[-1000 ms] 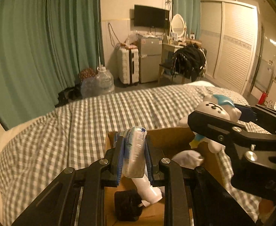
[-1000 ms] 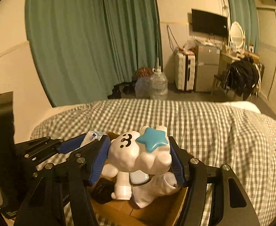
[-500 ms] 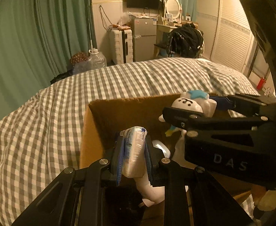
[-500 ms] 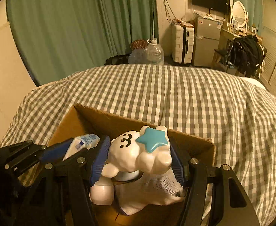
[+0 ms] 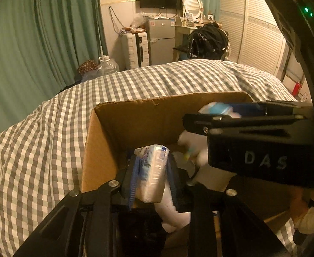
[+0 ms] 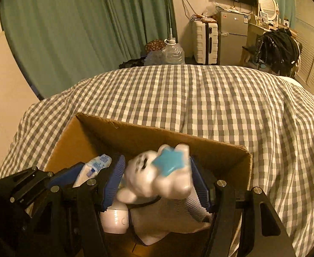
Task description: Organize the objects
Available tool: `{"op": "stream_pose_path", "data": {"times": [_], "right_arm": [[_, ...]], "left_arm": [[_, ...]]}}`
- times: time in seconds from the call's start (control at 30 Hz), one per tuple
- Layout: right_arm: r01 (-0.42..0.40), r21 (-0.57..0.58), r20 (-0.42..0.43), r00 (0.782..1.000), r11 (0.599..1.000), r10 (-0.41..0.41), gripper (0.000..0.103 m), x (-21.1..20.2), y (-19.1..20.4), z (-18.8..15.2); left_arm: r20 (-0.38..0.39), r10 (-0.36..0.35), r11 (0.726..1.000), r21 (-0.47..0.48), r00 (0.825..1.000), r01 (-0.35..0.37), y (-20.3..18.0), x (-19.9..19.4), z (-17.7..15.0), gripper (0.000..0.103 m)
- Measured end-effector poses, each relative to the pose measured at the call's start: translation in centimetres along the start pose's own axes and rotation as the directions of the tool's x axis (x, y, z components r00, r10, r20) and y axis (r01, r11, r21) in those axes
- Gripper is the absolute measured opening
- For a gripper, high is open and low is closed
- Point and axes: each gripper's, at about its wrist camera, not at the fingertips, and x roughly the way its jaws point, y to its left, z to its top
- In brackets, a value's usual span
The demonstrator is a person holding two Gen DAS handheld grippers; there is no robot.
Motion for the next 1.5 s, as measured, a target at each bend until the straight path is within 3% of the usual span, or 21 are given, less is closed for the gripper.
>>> {"op": "stream_pose_path", "data": {"times": [0.03,0.1,0.2,0.4,0.57,0.77,0.87,1.0,1.17,1.27,1.5], "right_arm": [[-0.008,0.007,0.007,1.000,1.000,0.008,0.071,-0.2,0.0,0.1],[-0.030,0.021,0.022,0.999,0.999,0.030,0.075,-1.0,-0.1,0.2],[-0.017,0.027,0.072,0.997,1.000,0.015,0.081,-3.2,0.5,0.6],[0.028,0.017,0.183,0.983,0.999,-0.031,0.087,-10.1,2.2,1.7],[0.085,-0.007,0.291,0.954,0.996,-0.079,0.092,-17.7,4.2,2.0],[0.146,-0.032,0.381,0.917,0.989,-0.123,0.096,-26.2,6.2,0.5],[0.169,-0.042,0.407,0.903,0.985,-0.137,0.096,-29.3,6.9,-1.0],[0.177,-0.046,0.417,0.898,0.983,-0.142,0.096,-31.8,7.4,-4.0],[0.178,-0.033,0.390,0.908,0.983,-0.151,0.096,-31.5,7.3,-8.6],[0.174,0.000,0.342,0.925,0.985,-0.163,0.096,-28.9,6.8,-11.5],[0.160,-0.008,0.088,0.983,0.987,-0.159,0.096,-18.0,6.4,-17.0]], "left_arm": [[-0.001,0.000,1.000,0.001,1.000,0.000,-0.1,-0.2,0.0,0.040],[0.016,0.005,1.000,0.003,1.000,-0.005,-0.3,-0.9,0.0,0.060],[0.044,0.016,1.000,0.010,0.999,-0.016,-0.6,-2.7,0.1,0.075],[0.114,0.025,0.999,-0.040,0.993,-0.020,0.0,-8.6,0.7,0.089],[0.210,0.075,0.996,-0.054,0.975,-0.065,0.4,-15.3,1.7,0.097],[0.321,0.104,0.993,-0.092,0.941,-0.079,0.8,-23.4,1.7,0.102],[0.347,0.115,0.991,-0.104,0.931,-0.083,0.9,-26.0,0.6,0.103],[0.344,0.132,0.987,-0.135,0.930,-0.090,1.4,-28.0,-1.6,0.103],[0.315,0.177,0.974,-0.190,0.933,-0.120,2.4,-28.1,-5.6,0.103],[0.279,0.218,0.963,-0.219,0.935,-0.159,2.6,-26.5,-8.3,0.103],[0.124,0.269,0.943,-0.234,0.955,-0.235,2.6,-18.6,-13.2,0.103]]}}
